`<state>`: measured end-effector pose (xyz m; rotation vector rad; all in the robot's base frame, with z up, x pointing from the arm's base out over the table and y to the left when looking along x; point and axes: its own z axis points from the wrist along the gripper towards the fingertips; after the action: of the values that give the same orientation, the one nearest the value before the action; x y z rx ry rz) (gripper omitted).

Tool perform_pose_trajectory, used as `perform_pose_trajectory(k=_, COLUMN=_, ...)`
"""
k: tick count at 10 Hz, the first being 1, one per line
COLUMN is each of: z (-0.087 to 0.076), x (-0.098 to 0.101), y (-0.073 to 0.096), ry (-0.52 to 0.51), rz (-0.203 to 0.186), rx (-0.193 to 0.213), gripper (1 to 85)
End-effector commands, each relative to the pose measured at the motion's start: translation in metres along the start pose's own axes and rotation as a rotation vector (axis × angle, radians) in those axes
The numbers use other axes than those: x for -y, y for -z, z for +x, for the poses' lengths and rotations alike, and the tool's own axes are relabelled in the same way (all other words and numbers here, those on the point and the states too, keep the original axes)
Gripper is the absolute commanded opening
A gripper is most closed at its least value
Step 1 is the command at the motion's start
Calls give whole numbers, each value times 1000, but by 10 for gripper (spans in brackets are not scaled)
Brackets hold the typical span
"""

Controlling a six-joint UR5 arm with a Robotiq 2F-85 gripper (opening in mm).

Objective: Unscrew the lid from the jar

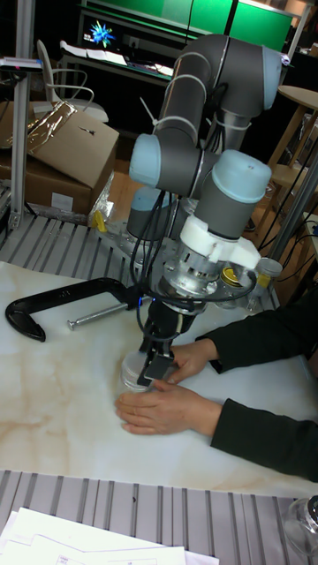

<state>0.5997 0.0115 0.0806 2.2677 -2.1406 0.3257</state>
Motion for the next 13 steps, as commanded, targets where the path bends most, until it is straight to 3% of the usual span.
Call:
perform_pose_trajectory(k=1, z=2, x=-7, y=28, ry=78, rz=-13, rx=15, gripper=333)
perform_pose_trajectory(k=3, z=21, x=-2, y=45, ry=-53, rz=-49, rx=69, gripper=320)
perform_pose_trajectory(k=5, z=54, x=3, y=54, ry=-370, rz=-63, rx=72, gripper=283)
perform_pose_trajectory(k=6, z=59, x=5, y=50, ry=-460, rz=-55, rx=80, gripper=280)
perform_pose_trajectory(k=7, z=67, x=6, y=46, ry=-507, rz=-51, rx=60, gripper=283)
perform_pose_trajectory(k=8, z=70, x=4, y=44, ry=-533, rz=-63, rx=51, gripper=383)
perform_pose_trajectory(k=10, z=74, x=-1, y=46, ry=-615, rz=-93, rx=58, gripper=413)
perform_pose_trajectory(k=12, z=89, x=2, y=35, ry=-632, rz=-69, rx=45, gripper=413)
perform_pose_trajectory(k=13, z=110, x=5, y=25, ry=-627, rz=-37, rx=-4, gripper=420)
